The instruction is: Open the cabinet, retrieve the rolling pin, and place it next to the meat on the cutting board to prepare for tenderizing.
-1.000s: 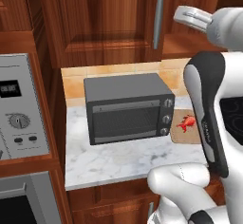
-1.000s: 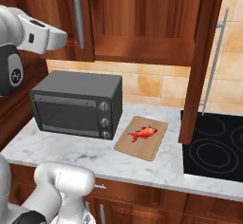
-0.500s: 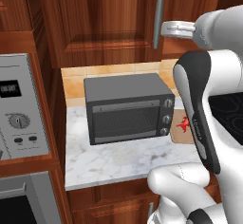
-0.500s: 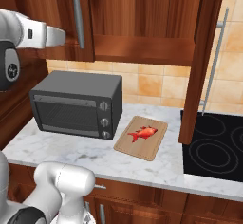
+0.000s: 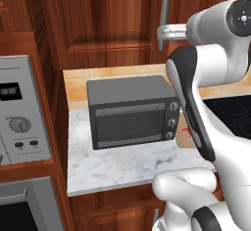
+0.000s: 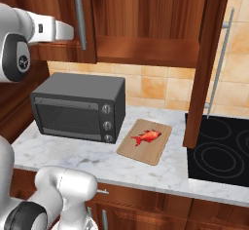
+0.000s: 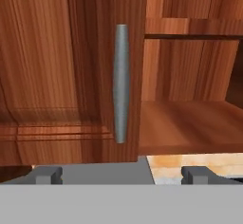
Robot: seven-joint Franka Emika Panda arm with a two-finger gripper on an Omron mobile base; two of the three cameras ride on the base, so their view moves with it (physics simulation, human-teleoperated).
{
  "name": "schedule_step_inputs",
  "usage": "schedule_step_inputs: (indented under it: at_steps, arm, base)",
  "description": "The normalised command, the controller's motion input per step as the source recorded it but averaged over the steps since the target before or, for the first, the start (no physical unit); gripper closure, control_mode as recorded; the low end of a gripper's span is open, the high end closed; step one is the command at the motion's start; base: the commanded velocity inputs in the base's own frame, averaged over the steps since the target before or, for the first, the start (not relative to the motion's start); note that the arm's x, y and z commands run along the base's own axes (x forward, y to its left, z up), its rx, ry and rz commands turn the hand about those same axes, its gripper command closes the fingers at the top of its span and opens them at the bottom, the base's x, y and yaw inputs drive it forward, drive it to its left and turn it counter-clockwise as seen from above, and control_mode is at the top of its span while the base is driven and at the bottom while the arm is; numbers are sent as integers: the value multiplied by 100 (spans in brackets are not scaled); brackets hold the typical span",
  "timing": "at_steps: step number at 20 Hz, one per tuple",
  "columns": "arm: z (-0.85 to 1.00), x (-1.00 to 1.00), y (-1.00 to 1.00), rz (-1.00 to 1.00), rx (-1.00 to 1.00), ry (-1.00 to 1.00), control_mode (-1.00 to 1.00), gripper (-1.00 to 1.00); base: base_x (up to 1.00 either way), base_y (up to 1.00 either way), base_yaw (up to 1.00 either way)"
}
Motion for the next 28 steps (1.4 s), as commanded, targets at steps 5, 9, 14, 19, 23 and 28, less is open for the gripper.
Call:
schedule_step_inputs:
  at_steps: [5,9,14,19,23,28]
  arm:
    - [-8,50,0,1,0,0,-100,-100]
    - [-1,53,0,1,0,0,-100,-100]
    - [0,44,1,0,0,0,-100,-100]
    - [0,31,0,0,0,0,-100,-100]
    - [0,24,0,1,0,0,-100,-100]
    - [0,29,0,1,0,0,-100,-100]
  base:
    - [0,0,0]
    - [0,0,0]
    - [0,0,0]
    - [0,0,0]
    - [0,0,0]
    - [0,0,0]
